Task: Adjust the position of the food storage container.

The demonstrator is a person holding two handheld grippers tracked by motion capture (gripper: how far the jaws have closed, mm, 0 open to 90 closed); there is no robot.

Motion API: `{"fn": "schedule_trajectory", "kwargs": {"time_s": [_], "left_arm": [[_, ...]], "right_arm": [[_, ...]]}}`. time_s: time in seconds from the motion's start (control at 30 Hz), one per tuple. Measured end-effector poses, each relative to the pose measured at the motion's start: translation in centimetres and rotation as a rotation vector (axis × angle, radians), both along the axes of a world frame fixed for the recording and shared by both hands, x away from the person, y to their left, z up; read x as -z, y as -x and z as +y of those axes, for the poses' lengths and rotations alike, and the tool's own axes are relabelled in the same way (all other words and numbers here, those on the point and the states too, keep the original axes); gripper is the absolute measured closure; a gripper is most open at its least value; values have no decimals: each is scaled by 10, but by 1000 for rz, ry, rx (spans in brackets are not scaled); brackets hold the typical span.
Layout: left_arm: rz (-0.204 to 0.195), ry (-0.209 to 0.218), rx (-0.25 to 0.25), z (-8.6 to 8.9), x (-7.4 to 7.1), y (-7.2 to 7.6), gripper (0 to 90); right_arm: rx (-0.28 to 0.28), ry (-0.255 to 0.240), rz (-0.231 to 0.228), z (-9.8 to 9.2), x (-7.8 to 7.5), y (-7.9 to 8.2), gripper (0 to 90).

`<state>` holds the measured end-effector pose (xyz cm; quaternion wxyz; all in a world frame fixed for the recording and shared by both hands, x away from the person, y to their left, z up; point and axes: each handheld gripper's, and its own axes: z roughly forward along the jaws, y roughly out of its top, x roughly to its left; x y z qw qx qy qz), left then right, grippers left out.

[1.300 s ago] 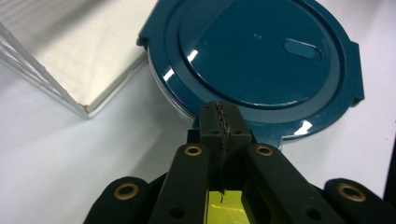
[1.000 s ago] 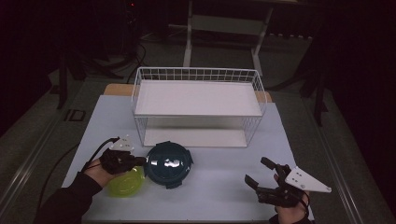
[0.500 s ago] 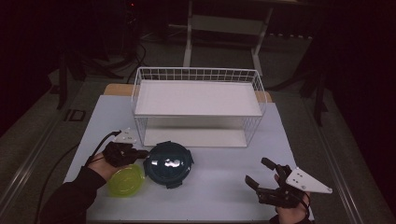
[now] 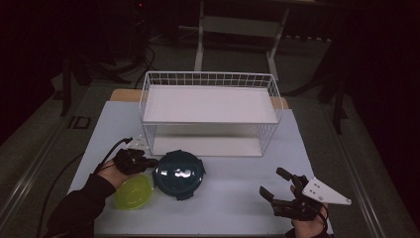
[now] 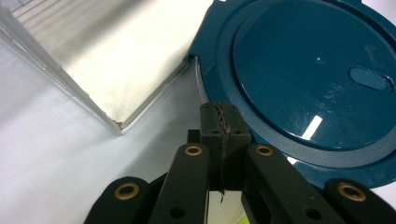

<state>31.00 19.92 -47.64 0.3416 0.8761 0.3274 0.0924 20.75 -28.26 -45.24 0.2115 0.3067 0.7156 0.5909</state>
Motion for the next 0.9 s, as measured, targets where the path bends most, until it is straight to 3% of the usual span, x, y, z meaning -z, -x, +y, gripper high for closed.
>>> {"fn": "schedule_trajectory", "kwargs": {"time_s": [0.33, 0.6, 0.77, 0.9], "left_arm": [[0, 3, 17, -19, 0, -5, 891], [10, 3, 70, -39, -1, -6, 892], [15, 22, 80, -40, 0, -7, 891], [19, 18, 102, -35, 1, 2, 890]], "right_arm": [[-2, 4, 0, 1, 0, 0, 145], [-2, 3, -2, 1, 0, 0, 145], [-1, 0, 1, 1, 0, 0, 145], [1, -2, -1, 0, 0, 0, 145]]}}
